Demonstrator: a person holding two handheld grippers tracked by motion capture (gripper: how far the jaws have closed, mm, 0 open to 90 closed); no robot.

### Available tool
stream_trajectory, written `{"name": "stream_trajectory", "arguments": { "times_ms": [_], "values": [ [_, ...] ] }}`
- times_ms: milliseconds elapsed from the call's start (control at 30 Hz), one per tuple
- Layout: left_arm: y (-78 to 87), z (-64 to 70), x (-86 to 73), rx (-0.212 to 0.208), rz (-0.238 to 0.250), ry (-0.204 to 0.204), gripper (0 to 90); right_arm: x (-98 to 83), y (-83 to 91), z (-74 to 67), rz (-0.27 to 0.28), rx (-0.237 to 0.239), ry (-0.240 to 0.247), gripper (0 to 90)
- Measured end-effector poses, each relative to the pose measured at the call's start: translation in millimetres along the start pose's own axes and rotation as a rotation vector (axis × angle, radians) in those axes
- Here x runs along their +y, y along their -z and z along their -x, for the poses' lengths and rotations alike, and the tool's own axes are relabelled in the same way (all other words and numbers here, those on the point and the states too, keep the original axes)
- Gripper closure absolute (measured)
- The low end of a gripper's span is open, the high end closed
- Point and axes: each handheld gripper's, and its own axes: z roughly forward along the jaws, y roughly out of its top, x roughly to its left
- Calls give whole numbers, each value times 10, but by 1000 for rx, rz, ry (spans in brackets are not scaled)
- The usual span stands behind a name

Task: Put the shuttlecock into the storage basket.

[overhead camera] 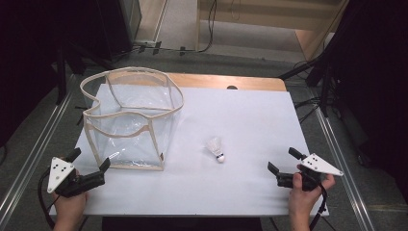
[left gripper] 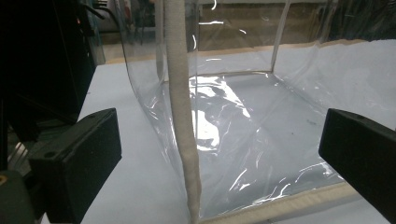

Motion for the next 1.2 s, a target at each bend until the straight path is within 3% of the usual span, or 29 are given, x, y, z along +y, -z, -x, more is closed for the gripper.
{"name": "stream_trajectory", "arguments": {
  "times_ms": [333,467,667,1067,1200],
  "values": [
    [-21,51,-4,12,-30,-34,0,62,20,-85,-19,-7,6,0],
    [-14,55,-3,3,-35,-43,0,135,-14,-143,-64,-9,42,0],
    [-6,63,-8,5,-28,-49,0,248,-16,-193,-79,0,67,0],
    [-2,81,-13,8,-24,-64,0,476,-69,-263,-104,67,80,0],
    [23,64,-13,-3,0,-55,0,580,-95,-299,-103,97,99,0]
  ]
}}
